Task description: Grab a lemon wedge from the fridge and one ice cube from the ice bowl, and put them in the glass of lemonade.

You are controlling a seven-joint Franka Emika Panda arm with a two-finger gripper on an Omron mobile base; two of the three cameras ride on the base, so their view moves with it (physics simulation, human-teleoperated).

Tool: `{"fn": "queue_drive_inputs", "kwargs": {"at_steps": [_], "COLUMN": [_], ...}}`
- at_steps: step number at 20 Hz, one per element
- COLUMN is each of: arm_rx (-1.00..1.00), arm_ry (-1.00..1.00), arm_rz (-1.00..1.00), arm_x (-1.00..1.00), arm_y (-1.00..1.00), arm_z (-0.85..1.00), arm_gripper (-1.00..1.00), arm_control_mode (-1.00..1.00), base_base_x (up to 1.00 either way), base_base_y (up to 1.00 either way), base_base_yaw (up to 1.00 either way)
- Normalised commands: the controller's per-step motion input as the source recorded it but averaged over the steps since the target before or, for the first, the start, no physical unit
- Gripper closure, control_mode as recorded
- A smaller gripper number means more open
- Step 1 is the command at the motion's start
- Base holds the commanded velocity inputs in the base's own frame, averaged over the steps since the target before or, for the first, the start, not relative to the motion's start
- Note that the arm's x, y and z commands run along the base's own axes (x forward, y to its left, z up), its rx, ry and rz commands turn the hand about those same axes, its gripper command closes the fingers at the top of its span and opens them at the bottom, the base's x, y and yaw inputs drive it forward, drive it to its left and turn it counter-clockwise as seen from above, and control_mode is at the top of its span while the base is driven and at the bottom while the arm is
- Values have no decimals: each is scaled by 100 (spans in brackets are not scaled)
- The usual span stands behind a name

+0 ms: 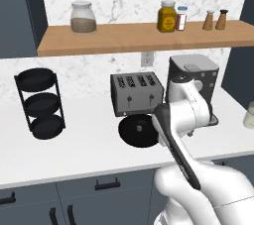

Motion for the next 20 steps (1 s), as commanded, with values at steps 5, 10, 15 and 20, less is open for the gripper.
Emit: {"fn": "queue_drive_inputs", "kwargs": {"at_steps": [5,10,15,20], "arm_rx": [2,0,0,1], "arm_ry": [-20,0,0,0], "arm_rz": [-1,0,-2,-2], "arm_x": [-22,-1,-28,-14], "arm_y": [0,0,-3,-4], "arm_z": [35,0,0,0], "arm_gripper": [-100,-100,-100,-100], "arm_control_mode": [-100,-100,-100,100], "base_base_x": [0,0,0,-72], "base_base_y": [0,0,0,-28], "base_base_yaw": [0,0,0,-13]}}
